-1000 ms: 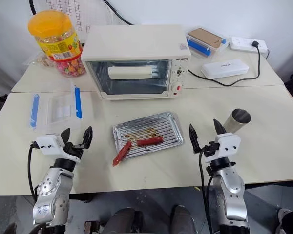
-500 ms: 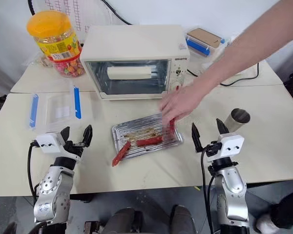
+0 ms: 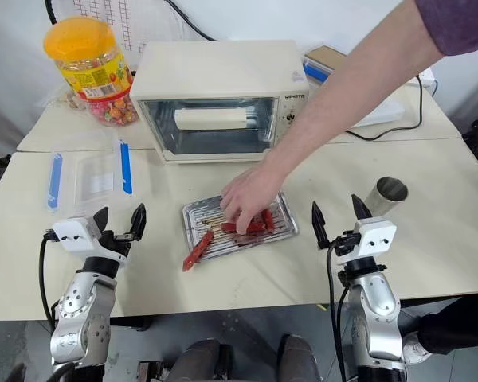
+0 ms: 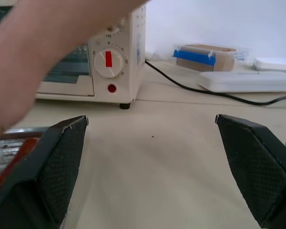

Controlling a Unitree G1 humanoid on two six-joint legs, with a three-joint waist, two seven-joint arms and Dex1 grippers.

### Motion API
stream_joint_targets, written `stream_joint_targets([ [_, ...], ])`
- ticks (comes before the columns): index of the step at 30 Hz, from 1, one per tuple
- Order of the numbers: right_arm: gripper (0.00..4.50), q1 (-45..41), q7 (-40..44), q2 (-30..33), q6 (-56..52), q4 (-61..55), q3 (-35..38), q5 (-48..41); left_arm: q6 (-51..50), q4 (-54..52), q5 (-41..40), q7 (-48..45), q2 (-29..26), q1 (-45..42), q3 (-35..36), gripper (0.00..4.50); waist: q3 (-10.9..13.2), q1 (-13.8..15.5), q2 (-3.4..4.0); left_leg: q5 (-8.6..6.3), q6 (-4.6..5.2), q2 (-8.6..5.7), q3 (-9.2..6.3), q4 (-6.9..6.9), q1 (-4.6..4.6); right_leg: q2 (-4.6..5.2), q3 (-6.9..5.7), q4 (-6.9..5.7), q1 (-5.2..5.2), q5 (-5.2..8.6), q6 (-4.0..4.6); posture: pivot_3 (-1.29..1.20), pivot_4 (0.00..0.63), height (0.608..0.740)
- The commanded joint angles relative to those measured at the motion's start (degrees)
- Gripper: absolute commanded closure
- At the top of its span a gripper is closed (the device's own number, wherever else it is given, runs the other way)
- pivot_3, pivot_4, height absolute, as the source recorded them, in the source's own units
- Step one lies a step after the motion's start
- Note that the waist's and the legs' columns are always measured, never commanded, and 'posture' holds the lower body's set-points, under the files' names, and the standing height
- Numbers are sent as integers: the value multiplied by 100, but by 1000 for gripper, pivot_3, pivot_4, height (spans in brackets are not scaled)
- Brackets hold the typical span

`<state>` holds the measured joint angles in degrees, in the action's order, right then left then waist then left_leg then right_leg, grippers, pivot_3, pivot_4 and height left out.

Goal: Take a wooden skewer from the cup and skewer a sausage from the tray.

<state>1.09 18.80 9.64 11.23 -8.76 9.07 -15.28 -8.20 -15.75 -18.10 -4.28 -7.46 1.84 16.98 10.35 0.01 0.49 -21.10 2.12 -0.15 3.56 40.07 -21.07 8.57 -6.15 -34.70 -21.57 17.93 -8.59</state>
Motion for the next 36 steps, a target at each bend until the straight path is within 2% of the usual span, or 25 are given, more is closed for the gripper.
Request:
stream_joint_targets([
  [1, 0, -95, 3, -30, 153, -23, 8, -45, 33, -250, -17, 23, -66, -27, 78, 32, 0, -2, 0, 0, 0, 0, 1, 0, 0, 0, 1, 0, 0, 0, 0, 0, 150, 740],
  [36, 0, -180, 100, -50, 138, 85, -35, -100, 37, -368, -76, -13, -108, 78, 229, 32, 0, -4, 0, 0, 0, 0, 0, 0, 0, 0, 0, 0, 0, 0, 0, 0, 150, 740],
])
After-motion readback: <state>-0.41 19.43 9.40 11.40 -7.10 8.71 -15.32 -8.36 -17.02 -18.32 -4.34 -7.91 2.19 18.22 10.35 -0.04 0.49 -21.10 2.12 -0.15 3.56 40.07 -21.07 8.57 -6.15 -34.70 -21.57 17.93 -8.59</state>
